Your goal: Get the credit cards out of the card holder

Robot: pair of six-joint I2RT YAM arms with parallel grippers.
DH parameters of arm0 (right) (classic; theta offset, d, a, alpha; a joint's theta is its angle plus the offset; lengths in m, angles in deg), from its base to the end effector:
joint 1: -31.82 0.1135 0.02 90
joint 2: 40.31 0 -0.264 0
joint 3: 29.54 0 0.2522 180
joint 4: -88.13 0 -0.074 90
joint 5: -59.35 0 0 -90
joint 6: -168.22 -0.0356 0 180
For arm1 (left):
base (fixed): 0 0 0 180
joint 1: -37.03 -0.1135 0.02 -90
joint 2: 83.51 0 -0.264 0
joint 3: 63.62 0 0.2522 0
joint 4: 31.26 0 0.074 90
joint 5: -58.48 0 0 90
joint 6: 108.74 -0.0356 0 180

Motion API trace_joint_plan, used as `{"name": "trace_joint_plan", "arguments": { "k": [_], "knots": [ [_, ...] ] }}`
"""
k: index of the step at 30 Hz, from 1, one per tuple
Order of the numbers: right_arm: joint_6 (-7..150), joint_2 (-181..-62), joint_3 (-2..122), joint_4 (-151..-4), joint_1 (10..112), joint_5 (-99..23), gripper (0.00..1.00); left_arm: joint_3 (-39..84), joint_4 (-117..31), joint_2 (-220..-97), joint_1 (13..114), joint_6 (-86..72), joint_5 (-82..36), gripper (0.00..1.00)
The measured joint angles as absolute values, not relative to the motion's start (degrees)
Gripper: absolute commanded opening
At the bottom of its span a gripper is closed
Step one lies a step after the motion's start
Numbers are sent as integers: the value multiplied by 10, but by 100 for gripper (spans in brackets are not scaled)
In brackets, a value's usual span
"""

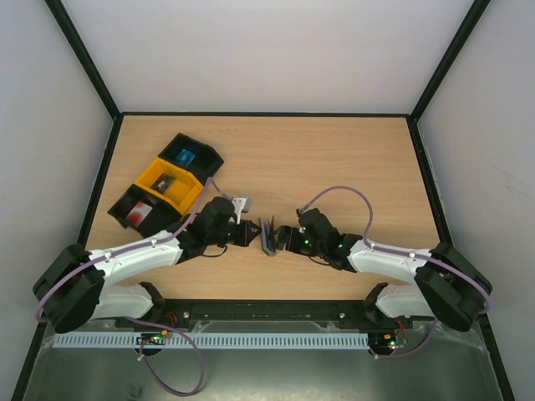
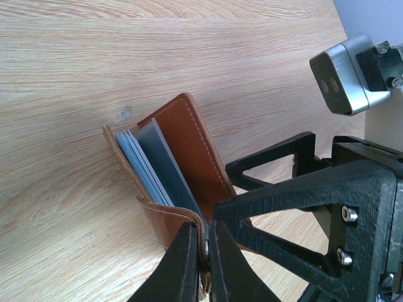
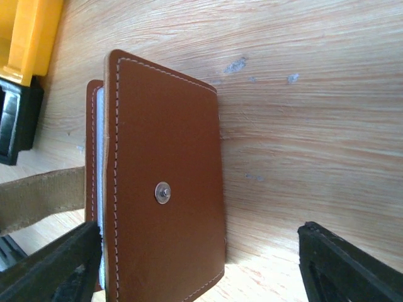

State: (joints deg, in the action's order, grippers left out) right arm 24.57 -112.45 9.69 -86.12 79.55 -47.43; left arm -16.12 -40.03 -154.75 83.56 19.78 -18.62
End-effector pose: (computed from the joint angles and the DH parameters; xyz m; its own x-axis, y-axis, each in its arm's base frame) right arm 0.1506 0.1809 0.1602 -0.9418 0.1103 -0.3176 -0.1714 0.6551 0.7358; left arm 0.1715 -0.1924 0.2035 -0.8105 -0.0274 -0.5851 0.4245 0.6607 -0.6191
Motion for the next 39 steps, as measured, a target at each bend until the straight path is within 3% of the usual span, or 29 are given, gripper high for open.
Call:
{"name": "trace_joint_plan", "arguments": {
  "k": [6,13,21,31,39],
  "knots": [
    [253,-1132,102,-862,796,-477,88,-161,-400,-1548,834,198,-186,3],
    [265,-1167,131,-850,796,-471,82,-161,-401,-1548,833,195,-187,3],
    [269,-1141,138,-783,797,-396,81,-176,-411,-1537,831,187,-207,3],
    [255,-1100,112,-736,797,-308,64,-197,-419,-1531,826,183,-213,3],
    [254,-1044,129,-686,797,-281,61,-197,-419,-1531,826,179,-206,3]
  ]
}}
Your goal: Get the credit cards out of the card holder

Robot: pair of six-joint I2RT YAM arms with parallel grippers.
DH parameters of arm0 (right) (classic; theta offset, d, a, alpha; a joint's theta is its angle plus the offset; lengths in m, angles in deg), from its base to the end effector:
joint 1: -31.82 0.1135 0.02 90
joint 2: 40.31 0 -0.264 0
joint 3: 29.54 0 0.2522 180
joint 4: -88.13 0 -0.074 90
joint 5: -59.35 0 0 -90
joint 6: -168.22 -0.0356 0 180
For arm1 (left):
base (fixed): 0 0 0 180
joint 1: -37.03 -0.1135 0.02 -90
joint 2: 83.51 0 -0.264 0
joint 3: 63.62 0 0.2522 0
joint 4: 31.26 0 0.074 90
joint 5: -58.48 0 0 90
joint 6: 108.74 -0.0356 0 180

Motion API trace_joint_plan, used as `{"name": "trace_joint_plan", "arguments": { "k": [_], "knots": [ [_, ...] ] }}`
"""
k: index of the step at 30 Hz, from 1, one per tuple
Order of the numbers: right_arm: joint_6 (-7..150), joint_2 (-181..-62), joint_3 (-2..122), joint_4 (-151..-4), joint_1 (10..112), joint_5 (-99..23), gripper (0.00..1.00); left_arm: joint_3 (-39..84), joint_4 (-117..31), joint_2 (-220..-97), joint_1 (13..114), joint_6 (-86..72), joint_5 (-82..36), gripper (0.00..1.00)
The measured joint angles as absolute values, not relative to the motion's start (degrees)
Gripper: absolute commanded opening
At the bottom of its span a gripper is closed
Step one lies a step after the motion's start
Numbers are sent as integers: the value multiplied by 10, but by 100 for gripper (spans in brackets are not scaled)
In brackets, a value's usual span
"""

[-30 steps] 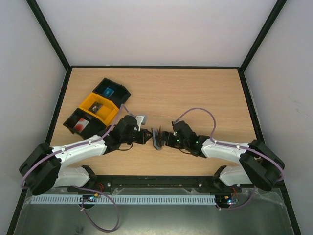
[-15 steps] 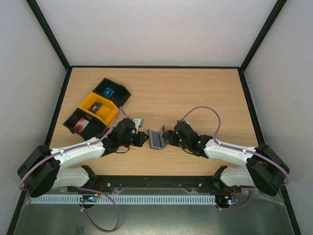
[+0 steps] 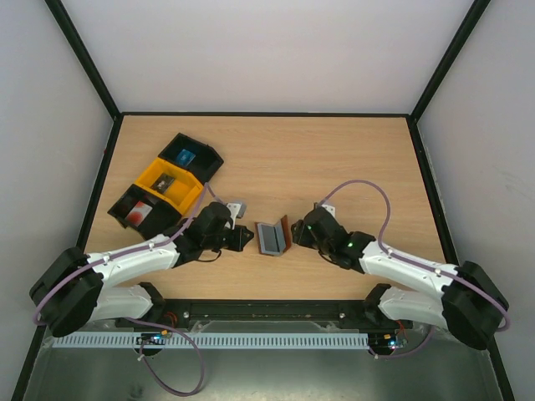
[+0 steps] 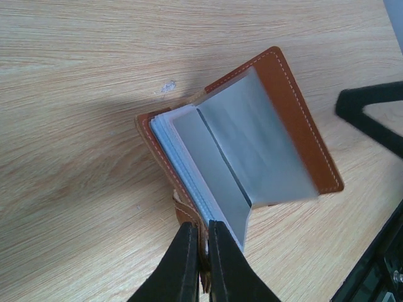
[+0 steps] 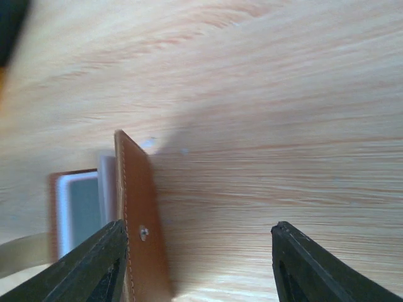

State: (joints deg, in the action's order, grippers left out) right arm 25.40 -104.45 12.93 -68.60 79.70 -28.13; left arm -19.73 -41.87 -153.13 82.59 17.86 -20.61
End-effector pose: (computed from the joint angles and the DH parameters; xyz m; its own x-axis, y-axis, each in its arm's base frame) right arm 0.1466 0.1597 0.1805 -0.8601 0.2356 -0.4525 -0.0577 0.8363 0.5452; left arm 0.1653 -0.1782 0.1869 -0.8147 -0.0053 -0.5798 0.4012 0.7168 -0.5703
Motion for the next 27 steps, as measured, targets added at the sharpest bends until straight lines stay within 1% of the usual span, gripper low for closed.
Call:
{"name": "trace_joint_plan", "arguments": {
  "k": [4,5,8,12,17,19,23,27],
  "knots": [
    [253,-1008,148,-683,797,-304,62,-197,-419,-1531,826,178,-206,3],
    [253,-1001,153,-684,797,-311,61,-197,-418,-1531,826,178,-205,3],
    [250,-980,157,-700,797,-343,49,-197,-418,-1531,826,178,-203,3],
    [247,-974,155,-746,803,-390,39,-197,-415,-1531,826,178,-197,3],
    [248,-1028,159,-784,850,-415,27,-197,-415,-1530,826,179,-190,3],
    [247,-1057,162,-793,868,-417,24,-197,-415,-1528,826,179,-188,3],
    [241,-1109,168,-806,887,-411,21,-197,-415,-1527,825,179,-186,3],
    [241,-1147,175,-800,889,-380,20,-197,-415,-1527,825,179,-187,3]
  ]
}}
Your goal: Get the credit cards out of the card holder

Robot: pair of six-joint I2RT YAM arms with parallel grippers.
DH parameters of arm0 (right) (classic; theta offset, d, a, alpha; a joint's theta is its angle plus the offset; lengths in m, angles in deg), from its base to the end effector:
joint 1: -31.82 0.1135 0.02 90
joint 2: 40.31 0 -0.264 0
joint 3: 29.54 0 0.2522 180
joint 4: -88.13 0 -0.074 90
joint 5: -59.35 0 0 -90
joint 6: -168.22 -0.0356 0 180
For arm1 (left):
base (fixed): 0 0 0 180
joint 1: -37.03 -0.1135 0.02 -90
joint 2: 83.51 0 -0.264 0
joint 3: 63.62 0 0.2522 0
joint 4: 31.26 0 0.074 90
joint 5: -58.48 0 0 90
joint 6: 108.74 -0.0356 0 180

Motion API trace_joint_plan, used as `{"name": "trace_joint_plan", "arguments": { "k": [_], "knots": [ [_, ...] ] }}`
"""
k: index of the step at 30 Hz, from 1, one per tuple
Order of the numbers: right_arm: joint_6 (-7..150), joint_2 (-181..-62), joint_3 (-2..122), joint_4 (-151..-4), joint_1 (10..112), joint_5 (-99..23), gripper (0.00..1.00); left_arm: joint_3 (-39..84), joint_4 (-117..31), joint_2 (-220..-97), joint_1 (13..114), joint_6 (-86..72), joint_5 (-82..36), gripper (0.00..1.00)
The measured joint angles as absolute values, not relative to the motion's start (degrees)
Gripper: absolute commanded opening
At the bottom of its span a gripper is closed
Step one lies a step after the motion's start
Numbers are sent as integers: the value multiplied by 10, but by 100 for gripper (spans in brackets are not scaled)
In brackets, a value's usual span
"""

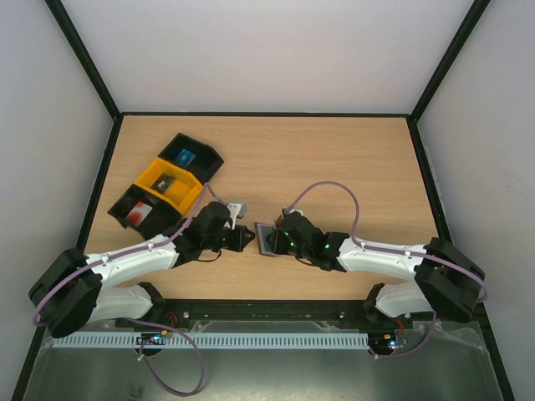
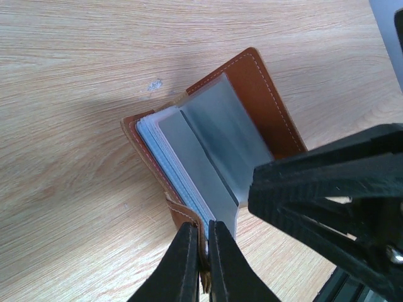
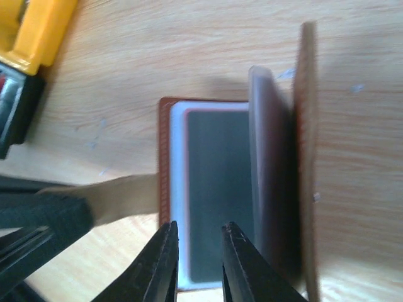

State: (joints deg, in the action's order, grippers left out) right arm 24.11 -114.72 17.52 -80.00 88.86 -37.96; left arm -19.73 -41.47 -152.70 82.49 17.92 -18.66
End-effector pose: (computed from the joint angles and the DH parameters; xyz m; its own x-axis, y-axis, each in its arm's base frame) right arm 0.1364 0.2187 0.1828 -0.9193 0.0592 -0.3890 -0.2406 0.6977 0.6748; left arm 0.1646 -0.1785 0.1894 -0.8176 0.0009 -0.5758 0.4161 0.6921 -0.5897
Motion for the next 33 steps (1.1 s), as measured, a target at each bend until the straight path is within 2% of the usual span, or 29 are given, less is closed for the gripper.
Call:
{"name": "trace_joint_plan", "arguments": {
  "k": [8,14,22,26,30,33],
  "knots": [
    [260,-1166,172,-799,875,-319,20,-217,-414,-1522,824,179,-193,3],
    [266,-1196,120,-860,826,-360,19,-248,-420,-1523,819,178,-219,3],
    [249,-1227,75,-965,820,-420,17,-255,-425,-1536,791,178,-245,3],
    [230,-1223,54,-1002,820,-451,17,-253,-433,-1542,763,181,-246,31],
    [216,-1222,46,-1021,820,-466,17,-238,-449,-1542,756,186,-248,41],
    [207,-1222,46,-1038,820,-475,16,-222,-450,-1530,759,193,-234,43]
  ]
}}
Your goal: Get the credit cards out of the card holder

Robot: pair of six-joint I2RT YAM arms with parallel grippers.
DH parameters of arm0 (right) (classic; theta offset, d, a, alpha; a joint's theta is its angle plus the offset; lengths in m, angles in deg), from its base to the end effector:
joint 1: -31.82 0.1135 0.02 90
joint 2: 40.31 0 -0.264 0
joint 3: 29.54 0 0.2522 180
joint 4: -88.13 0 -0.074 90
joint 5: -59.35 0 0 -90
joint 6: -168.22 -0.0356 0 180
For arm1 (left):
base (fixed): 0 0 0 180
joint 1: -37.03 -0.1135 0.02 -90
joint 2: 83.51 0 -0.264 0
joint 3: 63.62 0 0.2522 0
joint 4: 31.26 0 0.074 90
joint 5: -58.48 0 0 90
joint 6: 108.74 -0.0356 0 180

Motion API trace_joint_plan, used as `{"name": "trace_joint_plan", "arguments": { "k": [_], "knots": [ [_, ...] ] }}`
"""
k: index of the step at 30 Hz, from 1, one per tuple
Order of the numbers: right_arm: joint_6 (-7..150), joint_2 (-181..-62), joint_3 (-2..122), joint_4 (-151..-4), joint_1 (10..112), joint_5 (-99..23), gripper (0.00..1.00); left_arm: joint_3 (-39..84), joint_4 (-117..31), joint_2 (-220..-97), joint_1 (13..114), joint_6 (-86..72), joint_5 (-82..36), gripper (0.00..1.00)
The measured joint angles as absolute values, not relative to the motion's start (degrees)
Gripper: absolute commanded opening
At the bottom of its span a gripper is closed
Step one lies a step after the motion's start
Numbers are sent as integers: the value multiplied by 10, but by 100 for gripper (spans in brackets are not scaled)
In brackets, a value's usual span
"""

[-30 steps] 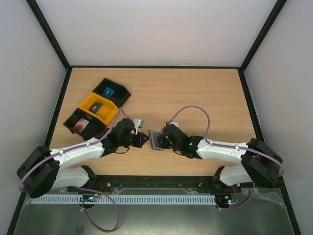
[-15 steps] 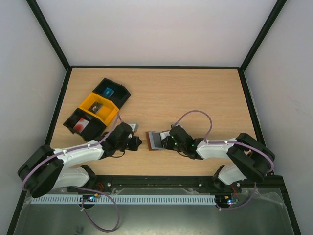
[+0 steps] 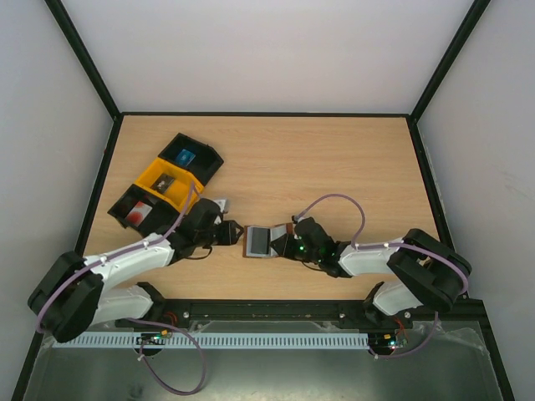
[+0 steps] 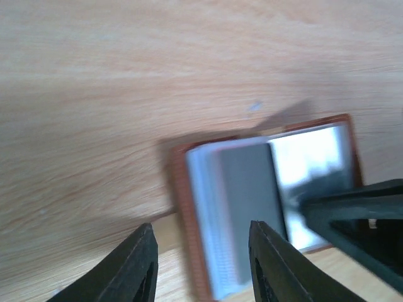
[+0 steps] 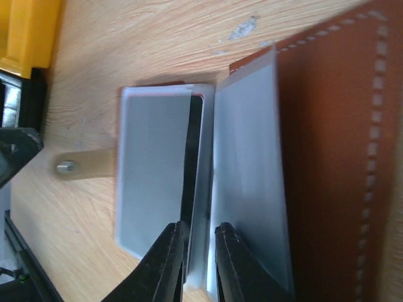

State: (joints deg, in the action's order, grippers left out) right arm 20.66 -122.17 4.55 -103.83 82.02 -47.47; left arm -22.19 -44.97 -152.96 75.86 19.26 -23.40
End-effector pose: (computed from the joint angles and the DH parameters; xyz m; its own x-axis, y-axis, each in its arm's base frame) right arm 0.1456 0.1908 0.1249 -0.9483 0.1238 -0.2921 -0.1590 0.6113 0.7752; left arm 0.1772 -0.1491 0.1695 -0.8413 -0.1052 -0.5302 0.2346 0.8126 -0.5335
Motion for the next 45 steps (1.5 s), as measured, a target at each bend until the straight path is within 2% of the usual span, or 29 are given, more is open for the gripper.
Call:
{"name": "trace_joint_plan", "arguments": {
  "k": [4,10,14,21,39,45],
  "knots": [
    [196,-1224,46,-1060,820,-481,12,-202,-448,-1501,775,197,-223,42],
    [183,-1239,39,-1083,820,-482,11,-197,-406,-1505,784,208,-190,19],
    [176,-1251,35,-1094,820,-483,12,-197,-372,-1556,785,206,-179,13],
    [158,-1269,32,-1130,820,-497,13,-213,-328,-1634,785,200,-166,10],
    [134,-1304,31,-1177,820,-520,12,-249,-288,-1669,785,187,-186,8],
    [132,-1312,31,-1186,820,-522,2,-254,-279,-1669,785,187,-186,8]
  ]
}}
